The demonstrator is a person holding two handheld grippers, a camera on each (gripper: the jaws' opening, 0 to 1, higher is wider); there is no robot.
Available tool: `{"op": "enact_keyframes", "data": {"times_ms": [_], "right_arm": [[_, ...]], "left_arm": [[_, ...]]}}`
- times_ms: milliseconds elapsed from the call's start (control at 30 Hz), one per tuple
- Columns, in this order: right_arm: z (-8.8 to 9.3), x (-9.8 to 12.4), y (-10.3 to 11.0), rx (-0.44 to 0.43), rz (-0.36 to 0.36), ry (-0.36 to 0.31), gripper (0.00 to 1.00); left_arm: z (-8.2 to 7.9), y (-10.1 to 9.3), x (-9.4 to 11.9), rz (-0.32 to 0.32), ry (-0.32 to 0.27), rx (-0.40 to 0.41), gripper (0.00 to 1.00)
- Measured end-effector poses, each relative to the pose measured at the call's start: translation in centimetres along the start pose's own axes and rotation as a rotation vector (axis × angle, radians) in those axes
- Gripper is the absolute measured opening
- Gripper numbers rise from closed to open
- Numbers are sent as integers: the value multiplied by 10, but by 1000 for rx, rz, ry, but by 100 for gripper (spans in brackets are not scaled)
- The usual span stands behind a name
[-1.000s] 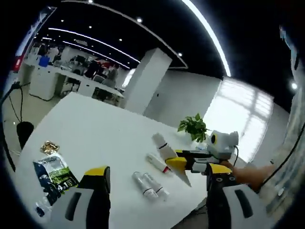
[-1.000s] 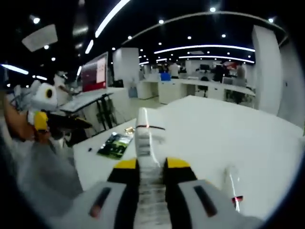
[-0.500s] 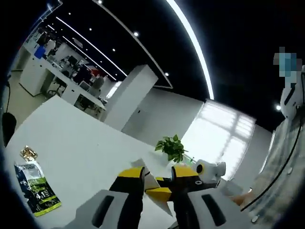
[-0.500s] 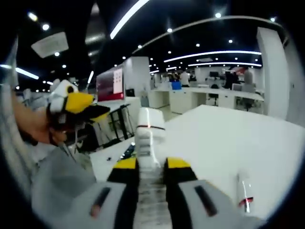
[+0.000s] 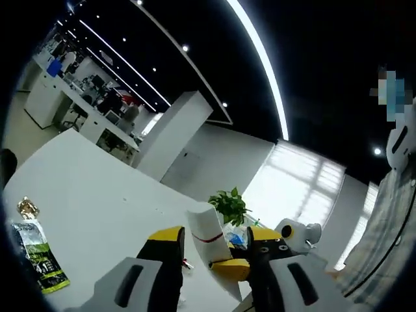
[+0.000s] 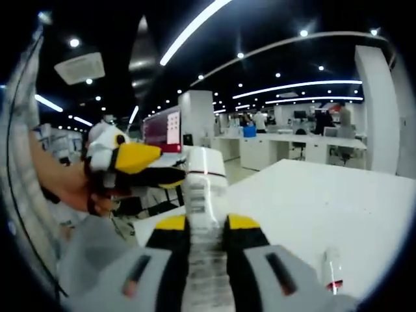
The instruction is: Arrange the skincare products in the storage area until every visible bottle or jar stands upright without overlapping.
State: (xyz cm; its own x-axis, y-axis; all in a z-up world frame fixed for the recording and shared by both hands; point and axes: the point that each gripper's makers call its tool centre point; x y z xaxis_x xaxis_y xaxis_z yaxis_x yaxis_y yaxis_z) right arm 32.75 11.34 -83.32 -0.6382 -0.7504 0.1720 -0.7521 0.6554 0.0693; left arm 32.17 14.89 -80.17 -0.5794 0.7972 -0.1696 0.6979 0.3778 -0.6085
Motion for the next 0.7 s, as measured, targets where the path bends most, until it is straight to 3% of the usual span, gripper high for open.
{"op": "enact_keyframes", "data": {"times_ms": [100, 167, 333, 433, 567, 700], "right_arm": [[-4, 4, 1, -10, -3, -15, 19], [-4, 5, 2, -15, -7, -19, 19], [-6, 5, 12, -16, -45, -33, 19], [-12, 4, 23, -41, -95, -56, 19], [-23, 2, 46, -71, -211, -94, 19], [-29, 2, 68, -113, -336, -103, 19]], "left_arm": [[1, 1, -3, -2, -7, 6, 62], [2, 0, -5, 5, -18, 32, 69], [13, -6, -6, 45, 21, 69, 69], [12, -13, -5, 79, 16, 85, 68], [7, -23, 1, 138, 3, 112, 61], [-2, -26, 11, 153, -21, 98, 56]]}}
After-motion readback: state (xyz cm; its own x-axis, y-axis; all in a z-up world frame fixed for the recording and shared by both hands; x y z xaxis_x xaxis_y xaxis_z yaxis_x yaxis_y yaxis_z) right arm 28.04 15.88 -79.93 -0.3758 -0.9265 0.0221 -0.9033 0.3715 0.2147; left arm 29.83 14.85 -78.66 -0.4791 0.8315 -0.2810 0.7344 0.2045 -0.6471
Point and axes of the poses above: the point that each gripper's makers call its tool centre point, and the gripper's own axes: x roughly backward along the fingers, y roughly to its left, z roughly out of its underside, and after that the axes turned 8 degrees about z, right-handed
